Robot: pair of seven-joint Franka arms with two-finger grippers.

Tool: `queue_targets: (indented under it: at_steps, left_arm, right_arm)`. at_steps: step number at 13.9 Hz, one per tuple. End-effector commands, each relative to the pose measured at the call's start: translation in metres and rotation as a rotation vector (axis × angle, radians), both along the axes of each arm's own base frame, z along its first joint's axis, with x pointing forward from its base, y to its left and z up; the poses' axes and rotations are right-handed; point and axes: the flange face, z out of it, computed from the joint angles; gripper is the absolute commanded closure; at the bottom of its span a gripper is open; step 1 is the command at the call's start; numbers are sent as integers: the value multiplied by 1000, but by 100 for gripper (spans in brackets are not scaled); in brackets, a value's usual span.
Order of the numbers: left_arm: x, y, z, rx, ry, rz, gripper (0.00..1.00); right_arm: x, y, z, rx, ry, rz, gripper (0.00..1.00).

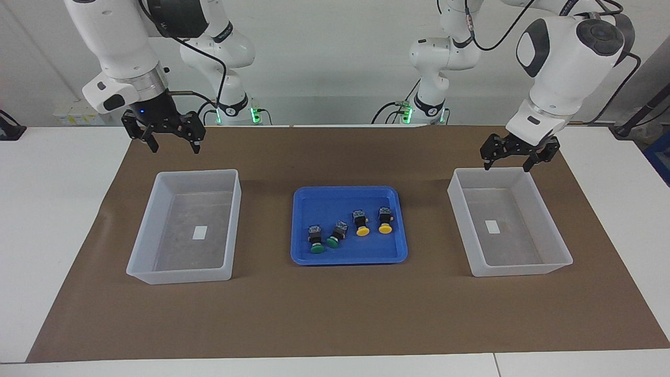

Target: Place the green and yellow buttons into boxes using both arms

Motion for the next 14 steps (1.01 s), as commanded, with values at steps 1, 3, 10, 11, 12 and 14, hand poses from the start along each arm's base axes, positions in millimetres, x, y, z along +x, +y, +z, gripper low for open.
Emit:
queue_targets:
  at_steps: [1, 3, 10, 11, 12, 14]
  left_arm:
    - [-8, 0, 0, -3, -18, 2, 0]
    - [-8, -1, 0, -4, -24, 2, 0]
    - [-9, -3, -4, -4, -21, -1, 0]
    - [-9, -14, -3, -5, -26, -11, 0]
    - [-12, -31, -3, -5, -28, -5, 0]
    - [-16, -54, -3, -7, -33, 10, 0]
  right_arm:
    - [-1, -3, 0, 0, 8, -15, 0]
    - [-1, -4, 0, 5, 10, -9, 0]
    - [-1, -3, -1, 5, 13, -9, 0]
    - [-1, -4, -1, 5, 13, -11, 0]
    - [-1, -4, -1, 5, 13, -11, 0]
    - [-1, -5, -1, 5, 13, -11, 0]
